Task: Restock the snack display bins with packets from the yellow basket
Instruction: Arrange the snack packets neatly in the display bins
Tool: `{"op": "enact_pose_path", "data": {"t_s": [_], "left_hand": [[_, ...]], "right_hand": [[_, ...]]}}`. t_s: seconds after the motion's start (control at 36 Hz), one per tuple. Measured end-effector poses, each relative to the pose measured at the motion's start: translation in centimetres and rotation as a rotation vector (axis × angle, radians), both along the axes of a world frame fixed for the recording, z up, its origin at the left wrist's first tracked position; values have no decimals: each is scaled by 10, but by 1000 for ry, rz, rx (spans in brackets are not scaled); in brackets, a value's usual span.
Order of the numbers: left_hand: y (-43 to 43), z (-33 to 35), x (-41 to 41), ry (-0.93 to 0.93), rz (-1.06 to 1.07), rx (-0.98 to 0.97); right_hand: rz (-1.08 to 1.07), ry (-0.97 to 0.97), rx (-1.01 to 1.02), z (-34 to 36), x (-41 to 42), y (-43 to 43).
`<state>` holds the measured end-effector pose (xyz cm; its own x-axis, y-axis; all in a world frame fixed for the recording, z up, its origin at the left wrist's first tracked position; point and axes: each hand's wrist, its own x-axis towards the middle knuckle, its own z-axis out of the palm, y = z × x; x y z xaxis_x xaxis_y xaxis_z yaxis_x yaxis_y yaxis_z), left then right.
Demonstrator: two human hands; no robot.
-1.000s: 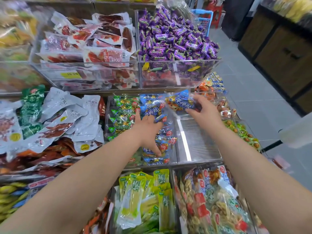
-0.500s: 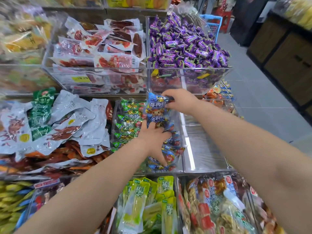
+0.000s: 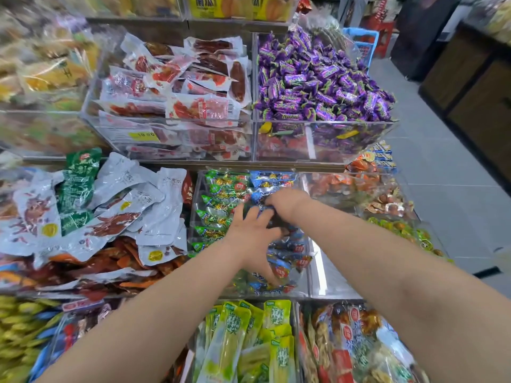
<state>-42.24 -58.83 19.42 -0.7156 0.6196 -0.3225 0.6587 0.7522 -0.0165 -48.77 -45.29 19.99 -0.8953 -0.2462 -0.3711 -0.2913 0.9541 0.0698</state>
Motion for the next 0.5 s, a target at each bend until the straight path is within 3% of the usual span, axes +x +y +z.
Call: {"op": "enact_pose_path", "data": {"t_s": [0.08,0.17,0.22,0.33,0.39,0.5], "left_hand": [[-3,-3,-6,56,11,-58],[-1,-5,-13,87,25,-131],[2,-6,-18,87,23,-156],[6,-7,-24,61,29,-151],[7,-10,-25,56,30,-157],[6,-11,-29,61,28,-174]], "right_hand": [[-107,-22,-301,6,0,17],[-214,167,-611,11,6,32],[-119,281,-588,9,13,36],[73,166,-293,-15,37,38],[63,129,-172,-30,48,40],[12,111,-179,-39,42,42]]}}
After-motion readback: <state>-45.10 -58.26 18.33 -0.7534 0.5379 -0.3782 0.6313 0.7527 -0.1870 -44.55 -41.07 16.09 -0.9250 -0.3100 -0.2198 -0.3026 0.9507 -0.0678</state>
